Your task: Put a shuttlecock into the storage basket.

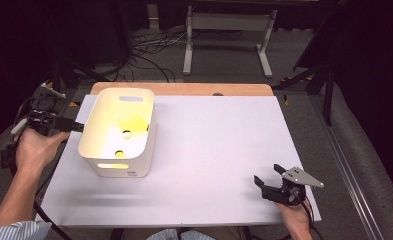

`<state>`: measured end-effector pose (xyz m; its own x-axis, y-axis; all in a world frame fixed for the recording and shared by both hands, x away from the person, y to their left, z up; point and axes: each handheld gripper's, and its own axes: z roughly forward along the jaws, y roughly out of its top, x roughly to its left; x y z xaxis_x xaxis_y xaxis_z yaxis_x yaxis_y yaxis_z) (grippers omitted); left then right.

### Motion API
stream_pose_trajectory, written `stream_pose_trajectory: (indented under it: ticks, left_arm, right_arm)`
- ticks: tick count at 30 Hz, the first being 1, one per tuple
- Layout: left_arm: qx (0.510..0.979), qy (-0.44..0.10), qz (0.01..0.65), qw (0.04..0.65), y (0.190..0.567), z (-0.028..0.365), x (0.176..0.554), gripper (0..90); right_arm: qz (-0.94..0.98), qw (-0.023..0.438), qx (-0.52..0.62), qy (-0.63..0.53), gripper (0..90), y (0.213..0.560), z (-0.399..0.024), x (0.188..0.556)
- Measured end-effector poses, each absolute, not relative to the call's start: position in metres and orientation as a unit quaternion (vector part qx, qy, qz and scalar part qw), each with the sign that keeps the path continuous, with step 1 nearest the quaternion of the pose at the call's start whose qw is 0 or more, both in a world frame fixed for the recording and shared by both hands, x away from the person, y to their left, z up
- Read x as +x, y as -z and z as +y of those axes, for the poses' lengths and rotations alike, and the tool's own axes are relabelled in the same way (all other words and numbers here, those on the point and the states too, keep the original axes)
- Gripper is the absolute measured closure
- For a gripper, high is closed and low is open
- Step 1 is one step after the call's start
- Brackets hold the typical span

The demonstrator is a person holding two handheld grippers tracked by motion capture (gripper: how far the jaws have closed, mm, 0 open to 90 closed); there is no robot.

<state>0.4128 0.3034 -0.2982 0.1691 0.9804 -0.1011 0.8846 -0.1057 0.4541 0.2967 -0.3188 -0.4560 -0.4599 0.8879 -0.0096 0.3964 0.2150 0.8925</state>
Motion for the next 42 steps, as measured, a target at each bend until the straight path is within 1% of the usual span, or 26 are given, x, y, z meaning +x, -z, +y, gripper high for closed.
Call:
stream_pose_trajectory:
  ticks: [13, 42]
  left_arm:
    - [0.731, -0.122, 0.634, 0.220, 0.299, 0.308, 0.406, 44.4]
    - [0.727, -0.115, 0.640, 0.220, 0.318, 0.315, 0.395, 44.0]
  right_arm:
    - [0.729, 0.275, 0.441, -0.446, 15.2, 0.456, -0.319, 0.297]
    - [0.729, 0.276, 0.441, -0.446, 15.2, 0.456, -0.318, 0.296]
